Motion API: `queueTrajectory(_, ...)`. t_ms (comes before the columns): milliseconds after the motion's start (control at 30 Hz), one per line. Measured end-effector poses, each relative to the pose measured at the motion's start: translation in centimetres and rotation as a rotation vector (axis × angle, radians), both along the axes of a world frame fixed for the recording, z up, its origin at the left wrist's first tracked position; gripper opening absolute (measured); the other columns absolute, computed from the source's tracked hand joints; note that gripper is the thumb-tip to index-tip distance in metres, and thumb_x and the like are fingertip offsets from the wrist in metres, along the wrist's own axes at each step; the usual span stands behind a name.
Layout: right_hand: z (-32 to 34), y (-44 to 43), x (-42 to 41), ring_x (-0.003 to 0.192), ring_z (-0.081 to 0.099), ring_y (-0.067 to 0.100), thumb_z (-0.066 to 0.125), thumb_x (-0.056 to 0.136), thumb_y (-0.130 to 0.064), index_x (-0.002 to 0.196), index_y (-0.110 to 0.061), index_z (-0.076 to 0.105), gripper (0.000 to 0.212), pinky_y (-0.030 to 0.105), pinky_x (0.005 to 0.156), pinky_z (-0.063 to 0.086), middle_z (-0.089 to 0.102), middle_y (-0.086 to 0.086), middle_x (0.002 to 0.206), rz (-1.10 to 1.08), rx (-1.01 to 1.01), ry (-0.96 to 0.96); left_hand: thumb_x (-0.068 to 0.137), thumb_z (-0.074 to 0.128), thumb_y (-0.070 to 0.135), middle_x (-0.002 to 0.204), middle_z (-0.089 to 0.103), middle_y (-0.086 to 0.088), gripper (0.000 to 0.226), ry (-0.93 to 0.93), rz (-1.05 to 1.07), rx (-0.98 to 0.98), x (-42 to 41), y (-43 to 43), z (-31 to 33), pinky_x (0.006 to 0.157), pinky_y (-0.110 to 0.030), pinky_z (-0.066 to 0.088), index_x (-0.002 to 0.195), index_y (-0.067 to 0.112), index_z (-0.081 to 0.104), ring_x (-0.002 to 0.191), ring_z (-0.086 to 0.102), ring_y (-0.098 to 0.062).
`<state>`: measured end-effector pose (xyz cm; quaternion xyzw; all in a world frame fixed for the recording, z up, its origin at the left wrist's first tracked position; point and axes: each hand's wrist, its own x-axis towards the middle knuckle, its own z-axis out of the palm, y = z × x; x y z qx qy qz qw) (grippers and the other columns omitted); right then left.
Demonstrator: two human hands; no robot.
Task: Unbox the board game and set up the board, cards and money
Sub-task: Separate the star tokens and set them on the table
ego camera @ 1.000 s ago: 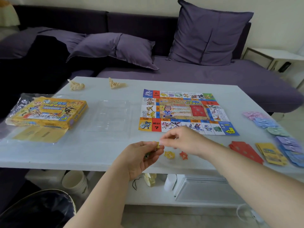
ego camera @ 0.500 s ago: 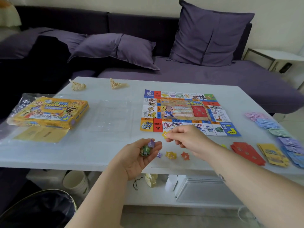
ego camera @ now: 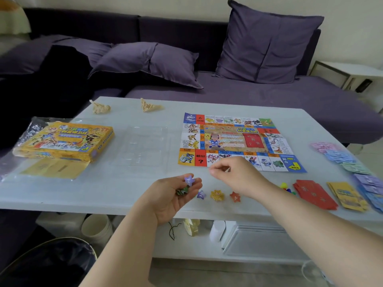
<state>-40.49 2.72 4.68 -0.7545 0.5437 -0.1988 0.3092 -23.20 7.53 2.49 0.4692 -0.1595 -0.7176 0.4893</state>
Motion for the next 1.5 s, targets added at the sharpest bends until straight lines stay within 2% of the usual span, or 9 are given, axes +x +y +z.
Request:
queueTrajectory(167, 0.0, 0.3, 2.3, 0.061, 0.049, -0.015, 0.067, 0.087, -0.026, 0.102, -0.02, 0.07, 0.017, 0.006, 0.055, 0.034, 0.067, -0.008, 0.101, 0.174, -0.012, 0.046, 0.093, 0.043, -0.007, 0.09, 0.068, -0.021, 0.023, -0.014, -0.107, -0.055, -0.7, 0.3, 0.2, 0.067, -0.024, 0.059, 0.094, -0.009, 0.066, 0.078, 0.067, -0.022)
queueTrajectory(533, -0.8, 0.4, 3.3, 0.053, 0.047, -0.018, 0.07, 0.084, -0.019, 0.092, -0.015, 0.07, 0.008, 0.003, 0.053, 0.035, 0.056, -0.016, 0.073, 0.177, -0.032, -0.017, 0.094, 0.042, -0.008, 0.11, 0.066, -0.024, 0.026, 0.047, -0.13, -0.059, 0.3, 0.3, 0.2, 0.069, -0.024, 0.059, 0.112, -0.01, 0.06, 0.088, 0.067, -0.022)
queueTrajectory(733, 0.3, -1.1, 2.2, 0.089, 0.065, 0.009, 0.065, 0.088, -0.016, 0.086, -0.017, 0.07, 0.006, 0.022, 0.084, 0.048, 0.068, -0.012, 0.082, 0.069, 0.093, -0.103, 0.09, 0.047, -0.011, 0.101, 0.068, -0.026, 0.031, -0.036, 0.048, -0.046, 1.4, 0.3, 0.2, 0.07, -0.029, 0.059, 0.121, -0.007, 0.048, 0.09, 0.069, -0.03)
queueTrajectory(867, -1.4, -0.5, 2.0, 0.077, 0.063, 0.006, 0.066, 0.086, -0.017, 0.089, -0.018, 0.073, 0.008, 0.013, 0.068, 0.048, 0.064, -0.017, 0.077, 0.146, 0.151, 0.126, 0.094, 0.046, -0.007, 0.099, 0.068, -0.024, 0.026, -0.032, 0.133, -0.035, 1.8, 0.1, 0.1, 0.066, -0.027, 0.059, 0.12, -0.007, 0.049, 0.084, 0.069, -0.027)
queueTrajectory(1000, -3.2, -0.5, 2.0, 0.09, 0.059, 0.008, 0.068, 0.083, -0.03, 0.091, -0.031, 0.071, 0.008, 0.032, 0.088, 0.048, 0.061, -0.017, 0.088, 0.101, 0.049, 0.272, 0.094, 0.05, -0.002, 0.086, 0.072, -0.016, 0.014, -0.054, 0.15, -0.028, 1.6, 0.0, -0.2, 0.059, -0.023, 0.058, 0.105, -0.004, 0.058, 0.07, 0.072, -0.019)
queueTrajectory(1100, -2.5, -0.5, 2.1, 0.095, 0.058, 0.009, 0.062, 0.089, -0.032, 0.103, -0.026, 0.07, 0.017, 0.027, 0.088, 0.045, 0.062, -0.011, 0.097, 0.021, -0.035, 0.162, 0.093, 0.053, 0.001, 0.08, 0.073, -0.011, 0.01, -0.099, 0.114, -0.037, 1.1, 0.0, -0.5, 0.054, -0.018, 0.055, 0.096, -0.001, 0.062, 0.066, 0.071, -0.013)
queueTrajectory(1200, -0.6, 0.0, 2.6, 0.078, 0.055, -0.011, 0.06, 0.091, -0.027, 0.1, -0.022, 0.069, 0.014, 0.003, 0.067, 0.038, 0.066, -0.012, 0.095, 0.09, -0.037, -0.033, 0.091, 0.058, 0.005, 0.075, 0.072, -0.009, 0.009, -0.117, 0.078, -0.024, 0.2, -0.1, -0.7, 0.05, -0.017, 0.053, 0.093, -0.001, 0.064, 0.061, 0.069, -0.01)
queueTrajectory(1300, 0.0, 0.3, 3.0, 0.058, 0.048, -0.018, 0.066, 0.087, -0.029, 0.104, -0.022, 0.068, 0.018, 0.005, 0.056, 0.034, 0.064, -0.012, 0.091, 0.166, 0.023, -0.032, 0.091, 0.059, 0.009, 0.077, 0.065, -0.011, 0.011, -0.088, 0.091, -0.007, -0.4, -0.2, -0.5, 0.05, -0.017, 0.053, 0.089, 0.0, 0.066, 0.06, 0.066, -0.01)
queueTrajectory(1500, -0.5, 0.1, 3.5, 0.08, 0.06, 0.0, 0.068, 0.084, -0.021, 0.099, -0.018, 0.073, 0.015, 0.007, 0.067, 0.042, 0.068, -0.009, 0.088, 0.063, 0.085, -0.048, 0.097, 0.051, 0.019, 0.07, 0.07, -0.017, 0.026, 0.054, 0.124, 0.044, -0.2, 0.0, -0.1, 0.056, -0.028, 0.059, 0.089, -0.004, 0.063, 0.064, 0.07, -0.023)
